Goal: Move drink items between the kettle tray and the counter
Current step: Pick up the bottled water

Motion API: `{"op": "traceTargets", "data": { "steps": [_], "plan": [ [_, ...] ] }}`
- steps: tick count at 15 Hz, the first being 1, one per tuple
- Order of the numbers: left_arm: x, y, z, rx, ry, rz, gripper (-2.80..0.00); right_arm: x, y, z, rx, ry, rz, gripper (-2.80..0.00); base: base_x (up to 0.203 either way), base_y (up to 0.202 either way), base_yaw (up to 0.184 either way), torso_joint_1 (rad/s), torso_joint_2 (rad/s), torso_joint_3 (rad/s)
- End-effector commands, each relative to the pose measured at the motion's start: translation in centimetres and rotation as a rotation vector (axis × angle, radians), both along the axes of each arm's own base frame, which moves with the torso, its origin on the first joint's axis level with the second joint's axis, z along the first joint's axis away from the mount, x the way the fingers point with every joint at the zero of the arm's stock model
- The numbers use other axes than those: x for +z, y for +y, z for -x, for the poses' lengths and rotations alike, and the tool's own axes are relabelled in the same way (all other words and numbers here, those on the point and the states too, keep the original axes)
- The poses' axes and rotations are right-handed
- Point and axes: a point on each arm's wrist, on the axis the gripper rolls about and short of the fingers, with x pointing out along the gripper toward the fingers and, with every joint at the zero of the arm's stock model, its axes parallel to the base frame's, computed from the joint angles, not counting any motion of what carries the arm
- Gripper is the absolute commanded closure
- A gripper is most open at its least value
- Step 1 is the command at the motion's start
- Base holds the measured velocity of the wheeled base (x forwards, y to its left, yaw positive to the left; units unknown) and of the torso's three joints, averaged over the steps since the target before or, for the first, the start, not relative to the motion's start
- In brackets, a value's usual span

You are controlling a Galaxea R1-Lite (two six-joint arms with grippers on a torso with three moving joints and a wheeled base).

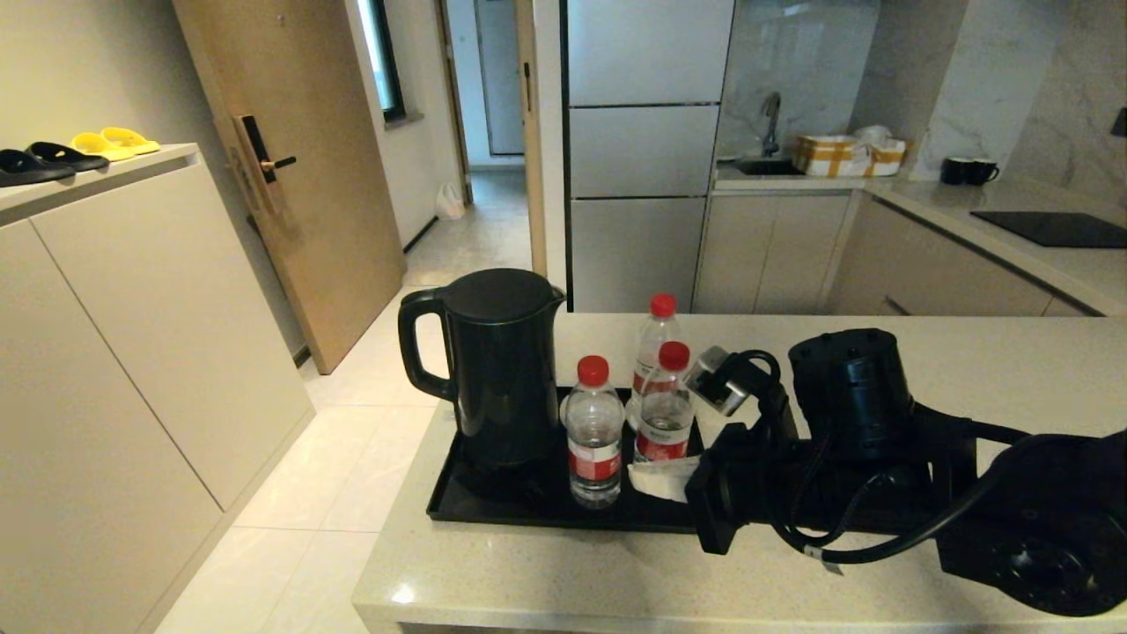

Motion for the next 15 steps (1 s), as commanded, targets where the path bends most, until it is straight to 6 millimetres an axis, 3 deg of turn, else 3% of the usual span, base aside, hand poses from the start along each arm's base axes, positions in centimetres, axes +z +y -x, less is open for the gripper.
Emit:
{"op": "traceTargets", "data": {
  "steps": [1, 4, 9, 15],
  "plan": [
    [0.0, 0.0, 0.0, 0.0, 0.002, 0.0, 0.0, 0.5, -0.3, 0.2, -0.018, -0.024, -0.003, 0.0, 0.0, 0.0, 0.0, 0.0, 0.0, 0.0],
    [0.0, 0.0, 0.0, 0.0, 0.002, 0.0, 0.0, 1.5, -2.4, -0.8, -0.135, -0.065, 0.002, 0.0, 0.0, 0.0, 0.0, 0.0, 0.0, 0.0],
    [0.0, 0.0, 0.0, 0.0, 0.002, 0.0, 0.0, -3.3, -3.4, 0.5, -0.139, 0.032, 0.068, 0.0, 0.0, 0.0, 0.0, 0.0, 0.0, 0.0],
    [0.0, 0.0, 0.0, 0.0, 0.001, 0.0, 0.0, -4.6, -3.6, -0.7, -0.175, 0.006, 0.046, 0.0, 0.0, 0.0, 0.0, 0.0, 0.0, 0.0]
  ]
}}
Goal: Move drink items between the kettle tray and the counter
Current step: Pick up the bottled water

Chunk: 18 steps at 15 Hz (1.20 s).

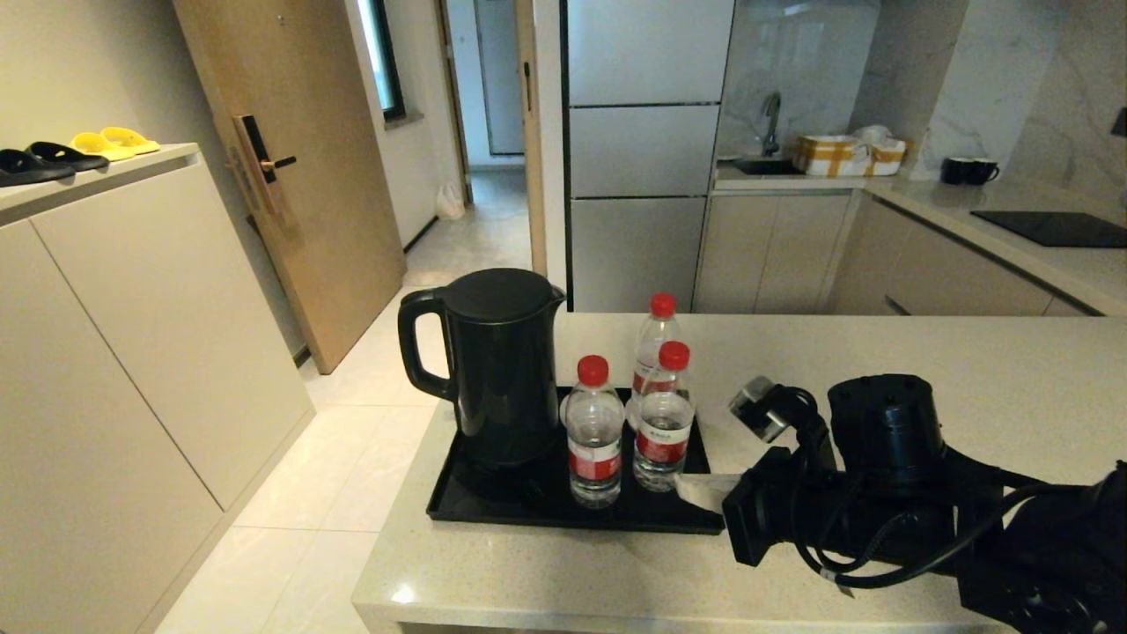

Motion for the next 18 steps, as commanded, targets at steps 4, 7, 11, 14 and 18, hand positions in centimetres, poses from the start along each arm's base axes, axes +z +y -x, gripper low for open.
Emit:
{"op": "traceTargets", "data": {
  "steps": [4, 7, 11, 14, 18],
  "plan": [
    [0.0, 0.0, 0.0, 0.0, 0.002, 0.0, 0.0, -1.5, 0.0, -1.0, -0.018, 0.03, 0.02, -2.8, 0.0, 0.0, 0.0, 0.0, 0.0, 0.0],
    [0.0, 0.0, 0.0, 0.0, 0.002, 0.0, 0.0, -1.5, -0.2, -1.4, -0.039, 0.027, 0.001, -2.8, 0.0, 0.0, 0.0, 0.0, 0.0, 0.0],
    [0.0, 0.0, 0.0, 0.0, 0.002, 0.0, 0.0, -2.3, -0.9, -3.2, -0.103, 0.0, 0.0, -2.8, 0.0, 0.0, 0.0, 0.0, 0.0, 0.0],
    [0.0, 0.0, 0.0, 0.0, 0.002, 0.0, 0.0, -3.0, -0.5, -4.9, -0.167, -0.048, -0.018, -2.8, 0.0, 0.0, 0.0, 0.0, 0.0, 0.0],
    [0.0, 0.0, 0.0, 0.0, 0.002, 0.0, 0.0, -3.4, 0.0, -5.8, -0.179, -0.048, -0.034, -2.8, 0.0, 0.0, 0.0, 0.0, 0.0, 0.0]
  ]
}}
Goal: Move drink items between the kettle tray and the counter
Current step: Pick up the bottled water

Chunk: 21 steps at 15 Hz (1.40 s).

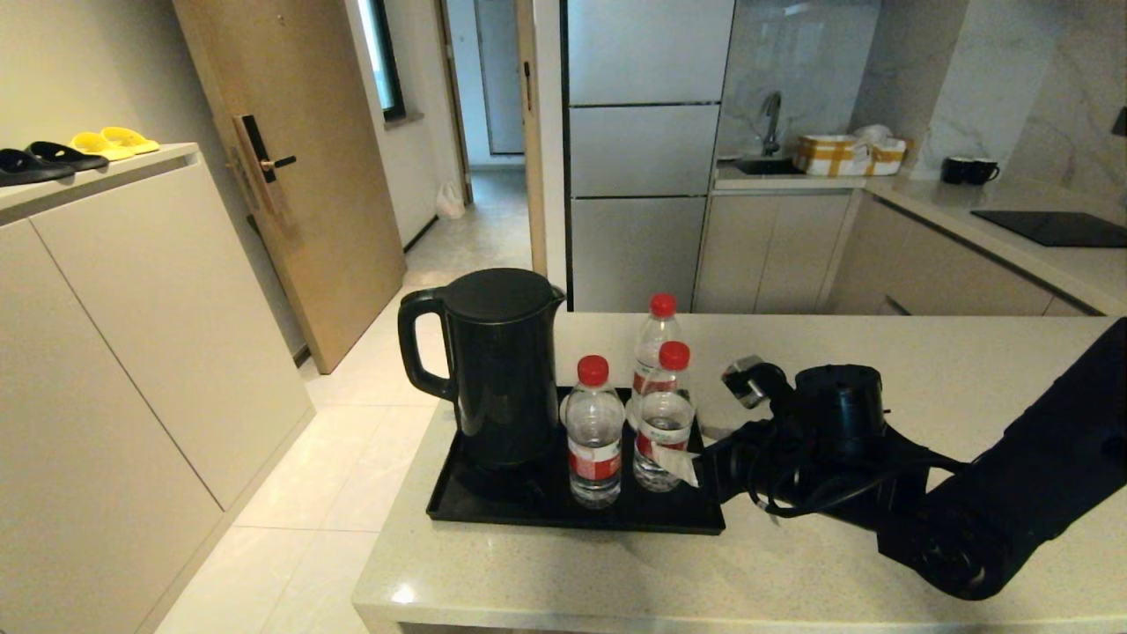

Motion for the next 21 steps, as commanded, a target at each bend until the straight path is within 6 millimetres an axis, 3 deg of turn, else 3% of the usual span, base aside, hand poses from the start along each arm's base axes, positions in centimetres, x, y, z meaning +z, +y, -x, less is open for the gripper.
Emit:
{"op": "traceTargets", "data": {
  "steps": [1, 11, 16, 17, 21],
  "plan": [
    [0.0, 0.0, 0.0, 0.0, 0.002, 0.0, 0.0, -0.5, 0.3, -0.5, 0.004, 0.003, 0.001, -2.8, 0.0, 0.0, 0.0, 0.0, 0.0, 0.0],
    [0.0, 0.0, 0.0, 0.0, 0.001, 0.0, 0.0, -0.5, 2.4, -3.0, -0.093, -0.006, -0.074, -2.8, 0.0, 0.0, 0.0, 0.0, 0.0, 0.0],
    [0.0, 0.0, 0.0, 0.0, 0.002, 0.0, 0.0, -0.6, 2.9, -3.1, -0.088, -0.007, -0.075, -2.8, 0.0, 0.0, 0.0, 0.0, 0.0, 0.0],
    [0.0, 0.0, 0.0, 0.0, 0.002, 0.0, 0.0, -0.8, 3.0, -3.0, -0.087, -0.004, -0.072, 0.0, 0.0, 0.0, 0.0, 0.0, 0.0, 0.0],
    [0.0, 0.0, 0.0, 0.0, 0.001, 0.0, 0.0, -0.7, 3.0, -2.9, -0.085, -0.012, -0.067, 0.0, 0.0, 0.0, 0.0, 0.0, 0.0, 0.0]
  ]
}}
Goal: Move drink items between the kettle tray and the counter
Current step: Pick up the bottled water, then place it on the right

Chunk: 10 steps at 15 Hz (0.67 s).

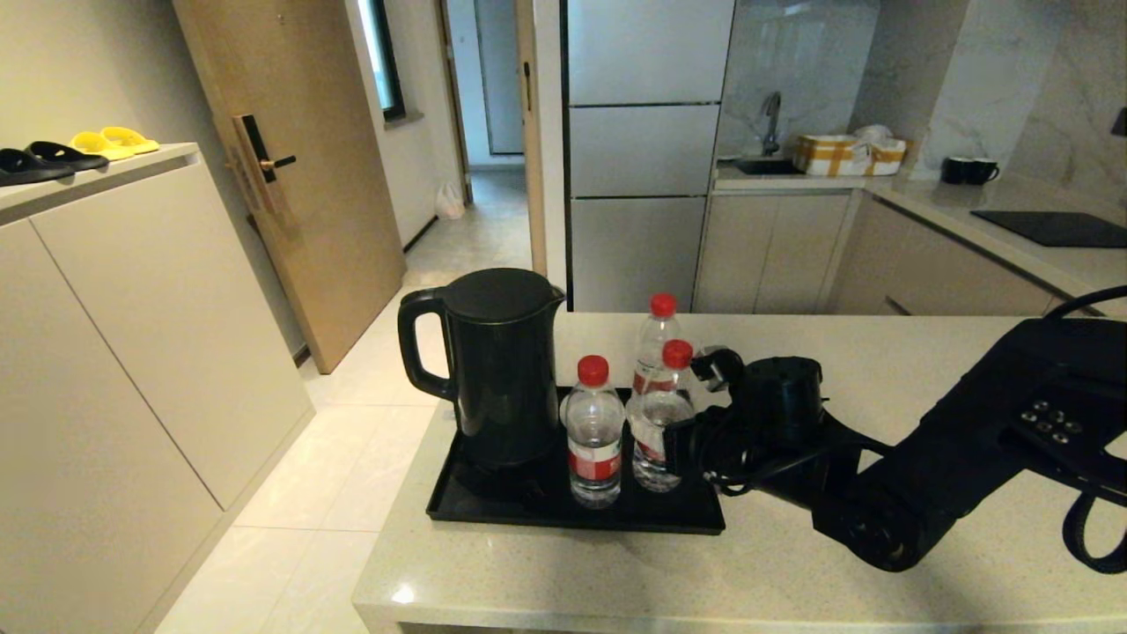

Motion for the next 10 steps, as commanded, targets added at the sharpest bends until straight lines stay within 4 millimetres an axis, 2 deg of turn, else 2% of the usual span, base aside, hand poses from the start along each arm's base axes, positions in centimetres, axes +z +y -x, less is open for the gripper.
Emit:
{"op": "traceTargets", "data": {
  "steps": [1, 4, 6, 8, 10],
  "plan": [
    [0.0, 0.0, 0.0, 0.0, 0.002, 0.0, 0.0, 0.2, 0.0, 0.0, 0.002, -0.007, -0.006, 0.0, 0.0, 0.0, 0.0, 0.0, 0.0, 0.0],
    [0.0, 0.0, 0.0, 0.0, 0.002, 0.0, 0.0, 0.9, -0.1, 0.1, 0.001, -0.02, -0.013, 0.0, 0.0, 0.0, 0.0, 0.0, 0.0, 0.0],
    [0.0, 0.0, 0.0, 0.0, 0.001, 0.0, 0.0, 3.5, -0.7, 0.4, -0.02, -0.051, -0.024, 0.0, 0.0, 0.0, 0.0, 0.0, 0.0, 0.0],
    [0.0, 0.0, 0.0, 0.0, 0.001, 0.0, 0.0, 6.7, -3.0, -1.2, -0.163, -0.05, 0.017, 0.0, 0.0, 0.0, 0.0, 0.0, 0.0, 0.0],
    [0.0, 0.0, 0.0, 0.0, 0.002, 0.0, 0.0, 9.0, -7.6, -4.1, -0.364, -0.054, 0.046, 0.0, 0.0, 0.0, 0.0, 0.0, 0.0, 0.0]
  ]
}}
